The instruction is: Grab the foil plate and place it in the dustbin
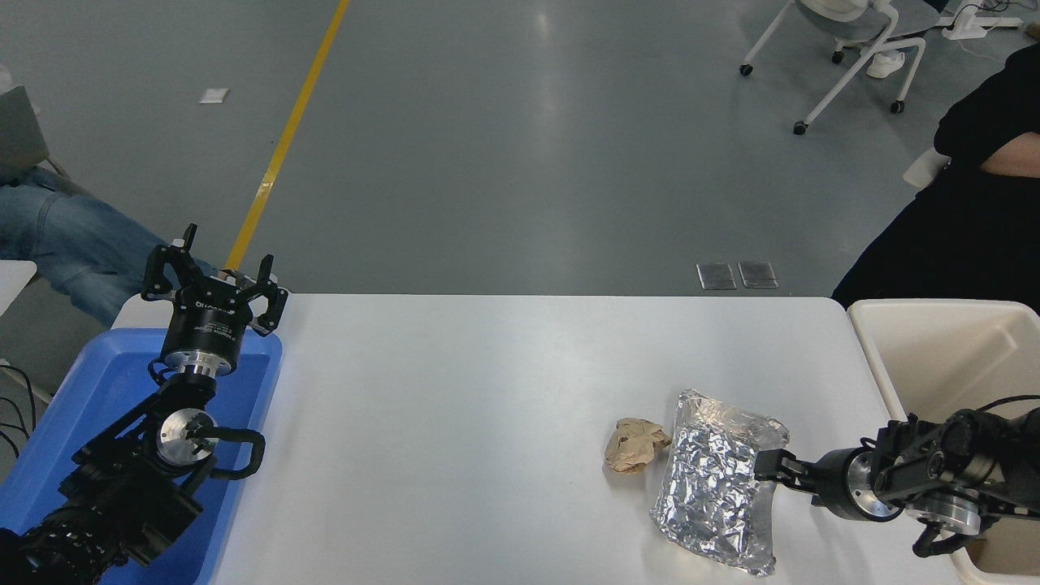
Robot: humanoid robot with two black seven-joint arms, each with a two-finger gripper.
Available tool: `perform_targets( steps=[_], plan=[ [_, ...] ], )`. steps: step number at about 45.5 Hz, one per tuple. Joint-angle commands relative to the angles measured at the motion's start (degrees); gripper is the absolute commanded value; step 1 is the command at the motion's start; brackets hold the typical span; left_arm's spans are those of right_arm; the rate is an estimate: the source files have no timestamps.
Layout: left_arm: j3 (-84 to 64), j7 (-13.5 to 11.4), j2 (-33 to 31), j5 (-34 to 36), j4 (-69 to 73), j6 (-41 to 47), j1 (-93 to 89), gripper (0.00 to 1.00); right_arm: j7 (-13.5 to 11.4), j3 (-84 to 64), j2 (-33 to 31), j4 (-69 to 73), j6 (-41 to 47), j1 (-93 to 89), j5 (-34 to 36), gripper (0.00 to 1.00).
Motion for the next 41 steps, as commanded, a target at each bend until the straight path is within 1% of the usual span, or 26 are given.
perform_targets(
  steps=[1,4,7,10,11,16,23,32,38,41],
  plan=[
    [0.0,0.0,0.0,0.0,0.0,0.0,0.0,0.99,0.4,0.3,-0.1,-0.1,-0.8,-0.2,-0.2,0.11],
    [0.0,0.0,0.0,0.0,0.0,0.0,0.0,0.99,0.9,0.4,-0.1,-0.1,-0.9,-0.1,-0.2,0.09],
    [0.0,0.0,0.0,0.0,0.0,0.0,0.0,0.99,2.3,0.4,-0.1,-0.1,-0.9,0.1,-0.2,0.06],
    [0.0,0.0,0.0,0.0,0.0,0.0,0.0,0.99,3.1,0.3,-0.3,-0.1,-0.9,0.2,-0.2,0.00],
    [0.0,0.0,0.0,0.0,0.0,0.0,0.0,0.99,3.2,0.3,-0.3,-0.1,-0.9,0.3,-0.3,0.00],
    [0.0,0.0,0.0,0.0,0.0,0.0,0.0,0.99,3.3,-0.6,-0.7,-0.1,-1.0,1.0,-0.4,0.00],
    [0.0,0.0,0.0,0.0,0.0,0.0,0.0,0.99,3.3,-1.1,-1.8,-0.1,-1.1,3.2,-2.7,0.00],
    [0.0,0.0,0.0,0.0,0.0,0.0,0.0,0.99,3.7,-2.7,-5.9,0.8,0.3,8.6,-6.2,0.00],
    [0.0,0.0,0.0,0.0,0.0,0.0,0.0,0.99,7.3,-4.1,-8.0,1.4,5.8,13.7,-8.3,0.00],
    [0.0,0.0,0.0,0.0,0.0,0.0,0.0,0.99,8.3,-4.1,-9.1,1.7,8.4,16.5,-8.8,0.00]
  ],
)
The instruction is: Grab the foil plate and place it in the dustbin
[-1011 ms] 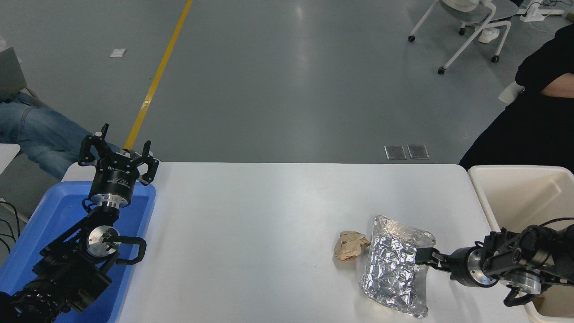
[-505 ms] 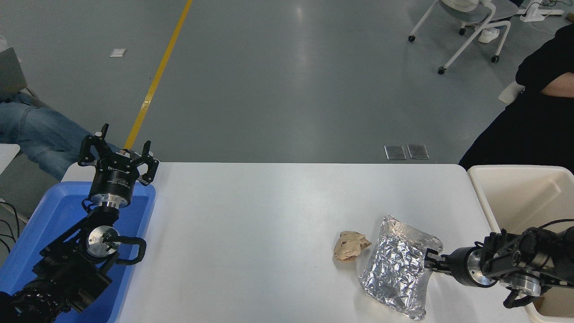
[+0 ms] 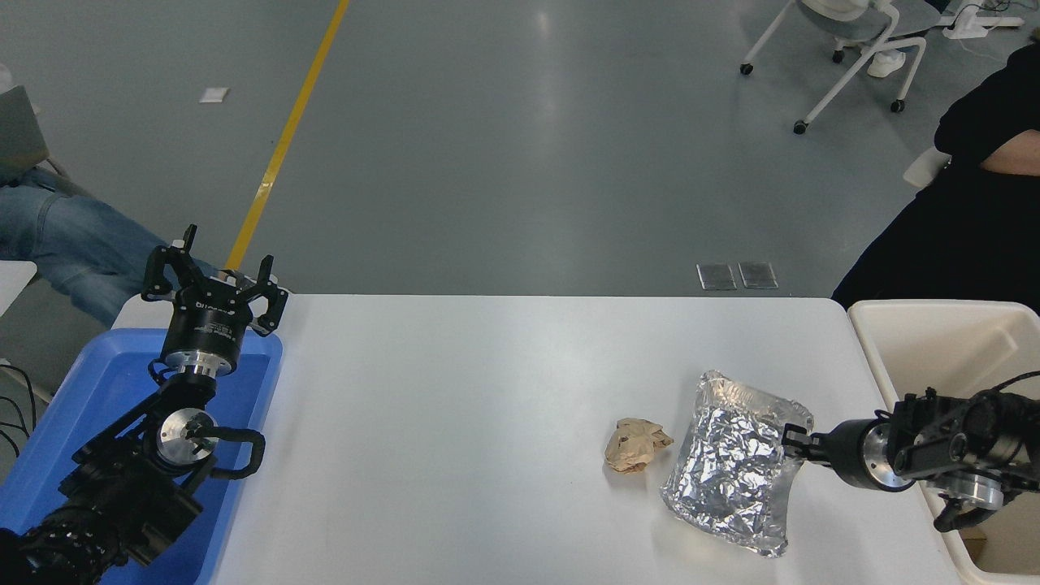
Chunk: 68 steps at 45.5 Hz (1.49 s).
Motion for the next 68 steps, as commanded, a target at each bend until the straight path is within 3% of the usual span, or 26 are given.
perform_targets(
  steps=[1,38,55,68],
  plan=[
    [-0.1,0.0,0.0,0.0,0.0,0.0,0.0,0.99,3.6,-1.6,-4.1,1.2,7.1,8.6,-3.3,0.00],
    [0.0,0.0,0.0,0.0,0.0,0.0,0.0,0.99,3.8,-5.2,-7.6,2.6,31.6,50.5,-7.3,0.00],
    [0.0,0.0,0.0,0.0,0.0,0.0,0.0,0.99,3.5,-5.5,-8.0,1.1,31.4,50.1,-8.4,0.00],
    [0.0,0.0,0.0,0.0,0.0,0.0,0.0,0.99,3.3,-6.2,-9.0,-16.9,29.8,33.9,-7.2,0.00]
  ],
)
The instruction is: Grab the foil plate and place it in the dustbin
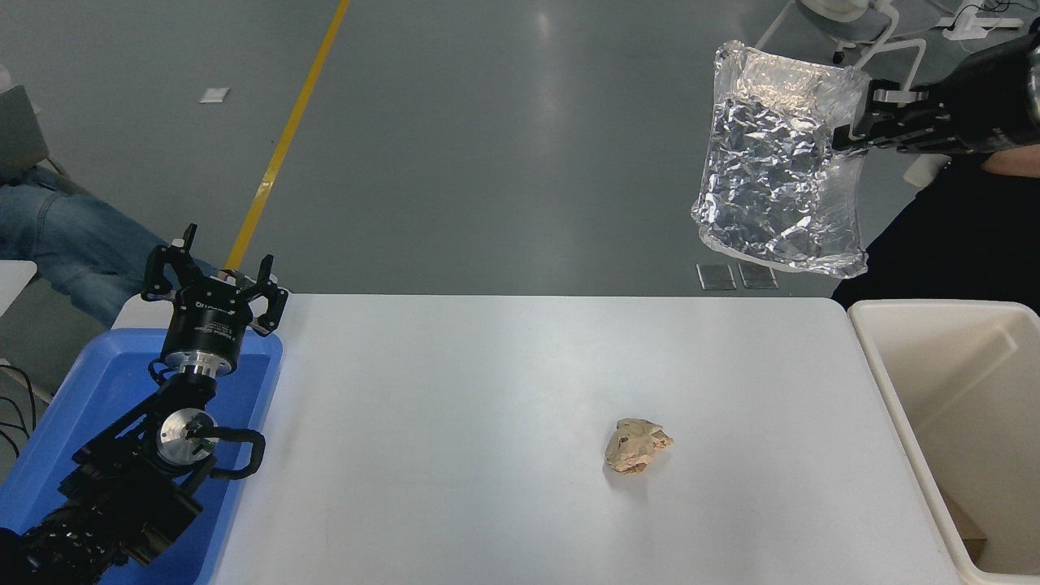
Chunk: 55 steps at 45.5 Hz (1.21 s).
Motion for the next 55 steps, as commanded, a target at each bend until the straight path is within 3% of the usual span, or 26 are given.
perform_targets(
  steps=[1,16,24,39,48,55],
  plan=[
    [0.0,0.0,0.0,0.0,0.0,0.0,0.0,0.99,-0.1,-0.3,-1.1,-14.2,-0.7,-12.2,0.6,0.00],
    [0.0,0.0,0.0,0.0,0.0,0.0,0.0,0.99,-0.5,0.1,-0.9,-39.8,-0.8,-39.4,15.6,0.00],
    [0.0,0.0,0.0,0.0,0.0,0.0,0.0,0.99,-0.6,0.3,-0.7,-46.9,-1.2,-49.9,19.9,0.00],
    [0.0,0.0,0.0,0.0,0.0,0.0,0.0,0.99,-0.7,12.7,-1.2,-58.6,-7.0,-66.5,21.4,0.00],
    [0.0,0.0,0.0,0.0,0.0,0.0,0.0,0.99,-0.7,18.8,-1.2,-59.0,-15.3,-72.5,21.0,0.00],
    [0.0,0.0,0.0,0.0,0.0,0.0,0.0,0.99,-0.7,19.4,-2.8,-59.0,-16.2,-75.9,21.6,0.00]
  ],
)
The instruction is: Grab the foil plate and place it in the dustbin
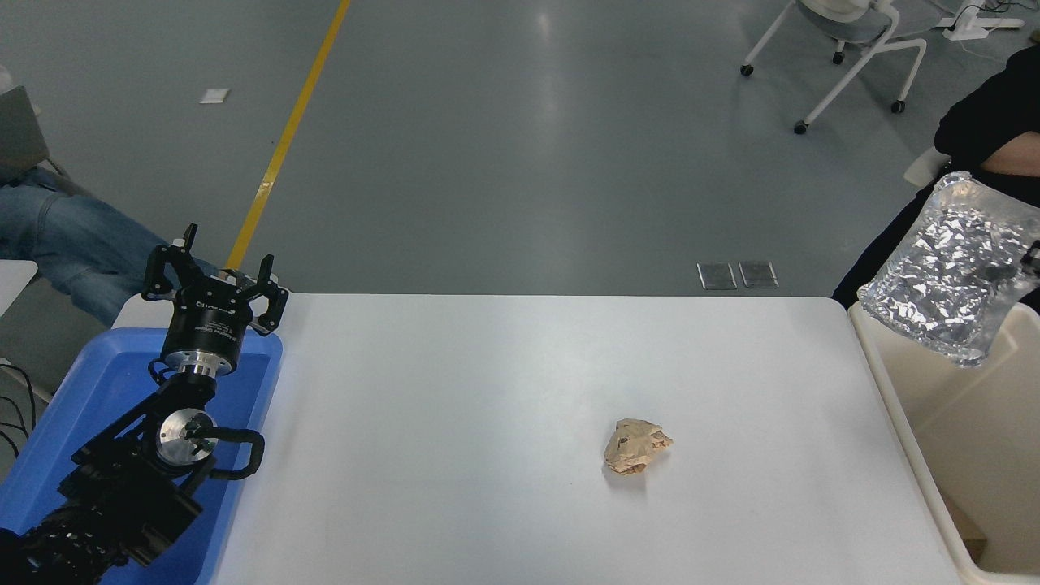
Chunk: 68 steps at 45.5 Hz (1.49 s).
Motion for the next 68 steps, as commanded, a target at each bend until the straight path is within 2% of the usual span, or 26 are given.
perform_targets(
  steps=[1,19,23,26,27,29,32,35,43,50,62,68],
  plan=[
    [0.0,0.0,0.0,0.0,0.0,0.0,0.0,0.99,0.0,4.3,-1.9,-1.8,-4.4,-7.6,0.7,0.00],
    [0.0,0.0,0.0,0.0,0.0,0.0,0.0,0.99,-0.4,10.4,-4.9,-1.8,-4.6,-15.3,0.8,0.02],
    [0.0,0.0,0.0,0.0,0.0,0.0,0.0,0.99,-0.4,10.6,-4.9,-1.9,-4.6,-15.2,0.8,0.37],
    [0.0,0.0,0.0,0.0,0.0,0.0,0.0,0.99,-0.4,10.8,-4.9,-1.9,-4.9,-15.1,0.9,0.70],
    [0.0,0.0,0.0,0.0,0.0,0.0,0.0,0.99,-0.4,10.9,-4.9,-1.9,-4.9,-15.1,0.9,0.78],
    [0.0,0.0,0.0,0.0,0.0,0.0,0.0,0.99,-0.4,11.0,-4.9,-1.9,-5.0,-14.6,1.2,0.84],
    [0.0,0.0,0.0,0.0,0.0,0.0,0.0,0.99,-0.4,11.3,-4.8,-1.9,-5.0,-14.4,1.6,0.88],
    [0.0,0.0,0.0,0.0,0.0,0.0,0.0,0.99,-0.4,12.1,-4.5,-1.7,-5.0,-13.8,1.6,0.99],
    [0.0,0.0,0.0,0.0,0.0,0.0,0.0,0.99,-0.3,11.8,-2.1,-0.3,-4.3,-4.3,1.6,1.00],
    [-0.1,0.0,0.0,0.0,0.0,0.0,0.0,0.99,-0.1,9.5,4.3,1.2,-3.9,6.7,0.6,1.00],
    [0.0,0.0,0.0,0.0,0.0,0.0,0.0,0.99,-0.1,-6.6,18.9,10.9,-3.6,23.3,0.5,1.00],
    [0.0,0.0,0.0,0.0,0.0,0.0,0.0,0.99,-0.1,-9.4,24.0,18.1,-2.4,29.7,0.4,1.00]
  ],
)
